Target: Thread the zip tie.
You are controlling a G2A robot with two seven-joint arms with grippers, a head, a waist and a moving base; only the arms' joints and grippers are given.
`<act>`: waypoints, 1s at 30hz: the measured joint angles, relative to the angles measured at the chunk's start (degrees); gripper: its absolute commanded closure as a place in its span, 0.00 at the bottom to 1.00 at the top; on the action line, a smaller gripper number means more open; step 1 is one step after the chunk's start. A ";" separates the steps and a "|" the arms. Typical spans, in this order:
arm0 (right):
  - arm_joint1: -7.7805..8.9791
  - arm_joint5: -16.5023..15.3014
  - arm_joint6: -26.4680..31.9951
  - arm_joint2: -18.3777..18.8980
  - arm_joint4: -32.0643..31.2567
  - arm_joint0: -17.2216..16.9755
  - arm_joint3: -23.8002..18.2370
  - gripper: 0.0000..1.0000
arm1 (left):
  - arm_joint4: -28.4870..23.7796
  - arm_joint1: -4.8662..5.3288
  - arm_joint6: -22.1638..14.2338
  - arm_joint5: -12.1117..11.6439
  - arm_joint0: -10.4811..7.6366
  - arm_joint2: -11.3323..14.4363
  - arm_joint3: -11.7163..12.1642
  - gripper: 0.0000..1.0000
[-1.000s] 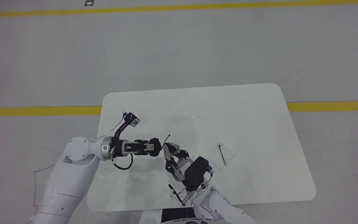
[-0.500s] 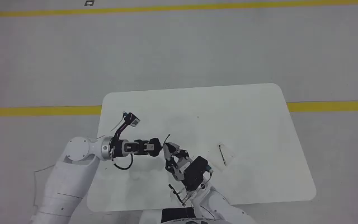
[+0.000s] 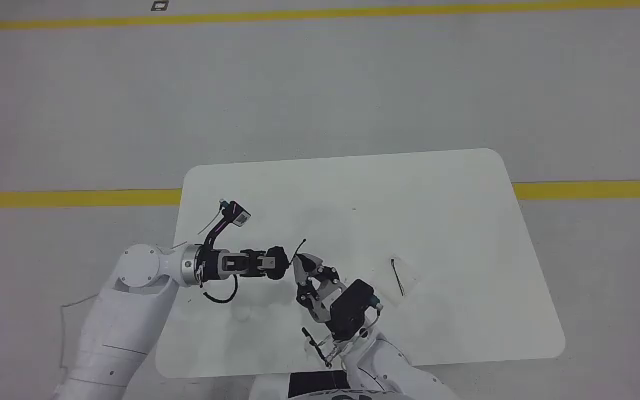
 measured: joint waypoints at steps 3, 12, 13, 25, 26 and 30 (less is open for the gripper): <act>0.00 0.06 0.15 -0.03 -0.09 0.03 0.02 1.00 | 0.00 0.00 0.00 0.00 0.00 0.00 0.00 1.00; 0.01 0.07 0.52 -0.09 -0.09 0.09 0.07 1.00 | 0.00 0.00 0.00 0.00 0.00 0.00 0.00 1.00; 0.01 0.03 0.60 -0.10 -0.09 0.11 0.11 1.00 | 0.00 0.00 0.00 0.00 0.00 0.00 0.00 1.00; 0.06 -0.17 1.07 -0.19 0.04 0.19 0.15 1.00 | 0.00 0.00 0.00 0.00 0.00 0.00 0.00 1.00; 0.06 -0.20 0.98 -0.19 0.06 0.19 0.12 1.00 | 0.00 0.00 0.00 0.00 0.00 0.00 0.00 1.00; 0.11 -0.57 0.66 -0.21 0.21 0.14 -0.08 1.00 | 0.00 0.00 0.00 0.00 0.00 0.00 0.00 1.00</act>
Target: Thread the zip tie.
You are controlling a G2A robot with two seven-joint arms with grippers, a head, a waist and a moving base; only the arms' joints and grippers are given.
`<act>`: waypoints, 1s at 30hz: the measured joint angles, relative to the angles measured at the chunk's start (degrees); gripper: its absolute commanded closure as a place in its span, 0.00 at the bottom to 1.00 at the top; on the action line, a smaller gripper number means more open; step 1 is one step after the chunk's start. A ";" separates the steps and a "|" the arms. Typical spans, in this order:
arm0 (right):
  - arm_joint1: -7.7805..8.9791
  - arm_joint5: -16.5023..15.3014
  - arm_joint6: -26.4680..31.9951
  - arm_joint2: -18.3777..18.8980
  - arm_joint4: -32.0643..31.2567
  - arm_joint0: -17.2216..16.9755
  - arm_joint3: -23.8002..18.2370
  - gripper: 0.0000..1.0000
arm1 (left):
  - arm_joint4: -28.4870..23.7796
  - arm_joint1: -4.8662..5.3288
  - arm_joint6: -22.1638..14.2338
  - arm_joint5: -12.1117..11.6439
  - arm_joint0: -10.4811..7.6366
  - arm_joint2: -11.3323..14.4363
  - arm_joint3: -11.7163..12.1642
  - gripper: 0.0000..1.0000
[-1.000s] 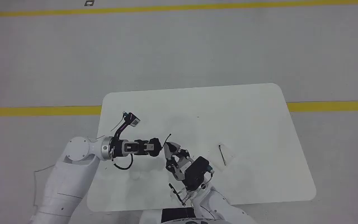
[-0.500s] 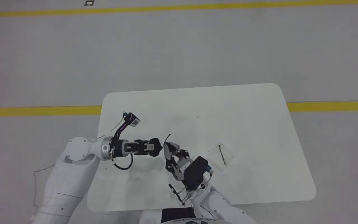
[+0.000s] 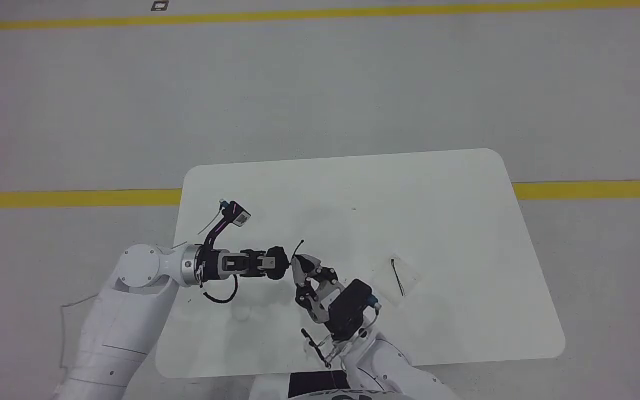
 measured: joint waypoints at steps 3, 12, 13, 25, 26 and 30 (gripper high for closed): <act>0.03 -0.36 0.08 -0.06 0.02 0.03 -0.06 1.00 | 0.00 0.00 0.00 0.00 0.00 0.00 0.00 1.00; 0.08 -0.62 0.98 -0.24 -0.08 0.24 0.13 1.00 | 0.00 0.00 0.00 0.00 0.00 0.00 0.00 1.00; 0.08 -0.57 1.04 -0.25 -0.10 0.25 0.14 1.00 | 0.00 0.00 0.00 0.00 0.00 0.00 0.00 1.00; 0.07 0.37 1.53 -0.20 -0.08 0.30 0.54 1.00 | 0.00 0.00 0.00 0.00 0.00 0.00 0.00 1.00; 0.07 0.41 1.52 -0.19 -0.06 0.30 0.56 1.00 | 0.00 0.00 0.00 0.00 0.00 0.00 0.00 1.00; 0.06 0.59 1.49 -0.15 0.00 0.29 0.67 1.00 | 0.00 0.00 0.00 0.00 0.00 0.00 0.00 1.00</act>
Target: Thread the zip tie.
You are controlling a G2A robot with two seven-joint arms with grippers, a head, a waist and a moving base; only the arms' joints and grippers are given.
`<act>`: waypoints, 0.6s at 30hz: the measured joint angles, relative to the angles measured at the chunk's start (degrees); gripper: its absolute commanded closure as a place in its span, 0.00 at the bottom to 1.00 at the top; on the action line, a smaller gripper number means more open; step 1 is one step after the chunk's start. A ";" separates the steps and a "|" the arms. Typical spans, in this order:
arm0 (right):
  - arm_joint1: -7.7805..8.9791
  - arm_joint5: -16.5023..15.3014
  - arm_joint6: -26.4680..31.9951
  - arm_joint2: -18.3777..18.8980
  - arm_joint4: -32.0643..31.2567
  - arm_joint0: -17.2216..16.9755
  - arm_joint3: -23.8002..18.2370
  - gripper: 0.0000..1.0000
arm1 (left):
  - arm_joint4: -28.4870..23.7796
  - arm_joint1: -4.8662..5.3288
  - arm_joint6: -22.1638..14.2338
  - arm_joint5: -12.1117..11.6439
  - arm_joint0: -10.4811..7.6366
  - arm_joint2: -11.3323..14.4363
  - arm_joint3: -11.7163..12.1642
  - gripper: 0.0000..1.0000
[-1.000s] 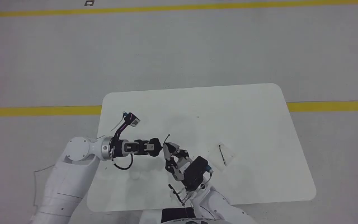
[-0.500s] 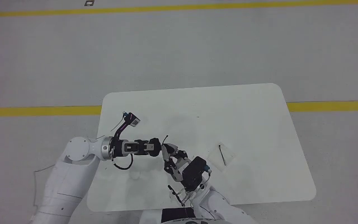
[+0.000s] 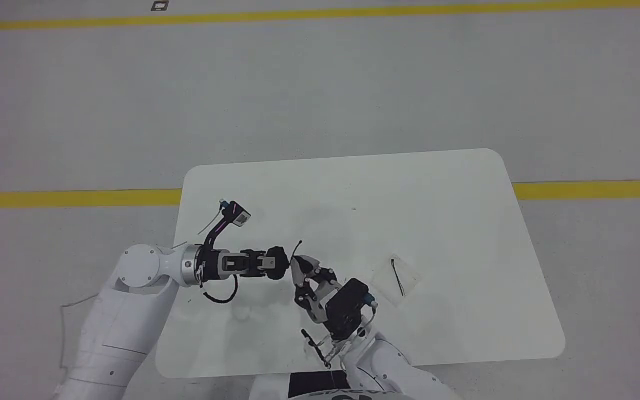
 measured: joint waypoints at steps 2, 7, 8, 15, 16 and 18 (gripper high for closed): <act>-0.01 0.14 -0.01 0.01 -0.06 -0.01 0.02 1.00 | 0.00 0.00 0.00 0.00 0.00 0.00 0.00 1.00; -0.04 0.73 0.12 0.15 -0.11 -0.11 0.11 1.00 | 0.00 0.00 0.00 0.00 0.00 0.00 0.00 1.00; -0.04 0.82 0.15 0.17 -0.13 -0.13 0.11 1.00 | 0.00 0.00 0.00 0.00 0.00 0.00 0.00 1.00; -0.08 0.53 0.41 0.11 -0.34 -0.06 0.19 1.00 | 0.00 0.00 0.00 0.00 0.00 0.00 0.00 1.00; -0.09 0.48 0.41 0.10 -0.37 -0.04 0.21 1.00 | 0.00 0.00 0.00 0.00 0.00 0.00 0.00 1.00; -0.10 0.43 0.43 0.08 -0.43 -0.01 0.26 1.00 | 0.00 0.00 0.00 0.00 0.00 0.00 0.00 1.00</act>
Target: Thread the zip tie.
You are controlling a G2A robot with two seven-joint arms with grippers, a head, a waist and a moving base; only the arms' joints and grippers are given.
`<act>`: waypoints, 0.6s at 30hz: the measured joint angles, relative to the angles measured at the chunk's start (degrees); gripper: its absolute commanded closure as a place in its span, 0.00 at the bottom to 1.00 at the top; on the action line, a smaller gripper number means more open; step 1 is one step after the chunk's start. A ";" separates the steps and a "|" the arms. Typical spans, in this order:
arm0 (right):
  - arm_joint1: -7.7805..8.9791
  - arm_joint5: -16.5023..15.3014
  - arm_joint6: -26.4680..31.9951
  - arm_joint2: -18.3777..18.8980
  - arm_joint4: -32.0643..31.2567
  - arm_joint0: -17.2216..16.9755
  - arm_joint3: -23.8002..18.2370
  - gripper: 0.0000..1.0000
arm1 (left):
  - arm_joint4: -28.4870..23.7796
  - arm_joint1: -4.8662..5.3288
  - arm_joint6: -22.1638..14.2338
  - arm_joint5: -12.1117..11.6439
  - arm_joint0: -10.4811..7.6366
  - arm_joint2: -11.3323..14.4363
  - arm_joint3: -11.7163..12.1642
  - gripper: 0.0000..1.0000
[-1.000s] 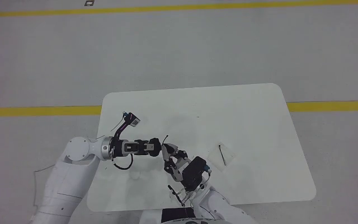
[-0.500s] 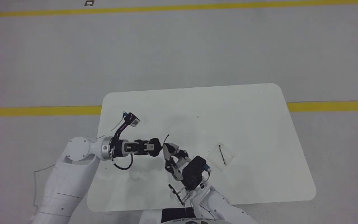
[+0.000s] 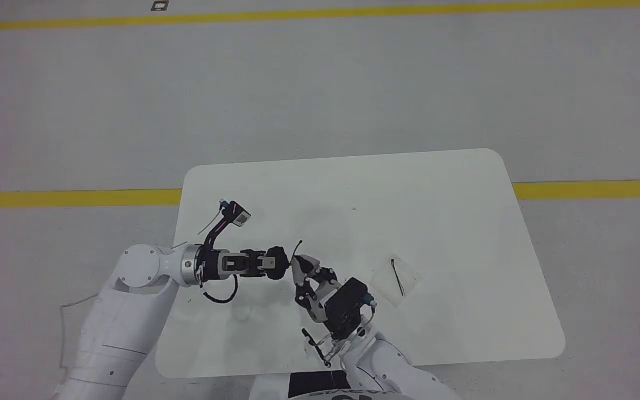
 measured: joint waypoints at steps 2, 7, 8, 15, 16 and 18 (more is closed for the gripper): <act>-0.01 0.00 0.14 -0.02 -0.11 0.02 0.05 1.00 | 0.00 0.00 0.00 0.00 0.00 0.00 0.00 1.00; -0.05 0.01 0.37 -0.03 -0.20 0.05 0.10 0.83 | 0.00 0.00 0.00 0.00 0.00 0.00 0.00 1.00; -0.06 0.02 0.37 -0.02 -0.22 0.04 0.10 0.56 | 0.00 0.00 0.00 0.00 0.00 0.00 0.00 1.00; -0.11 0.54 -0.35 0.10 -0.31 -0.10 -0.09 0.00 | 0.00 0.00 0.00 0.00 0.00 0.00 0.00 1.00; -0.11 0.55 -0.47 0.13 -0.30 -0.13 -0.11 0.00 | 0.00 0.00 0.00 0.00 0.00 0.00 0.00 1.00; -0.11 0.60 -0.66 0.18 -0.30 -0.19 -0.18 0.00 | 0.00 0.00 0.00 0.00 0.00 0.00 0.00 1.00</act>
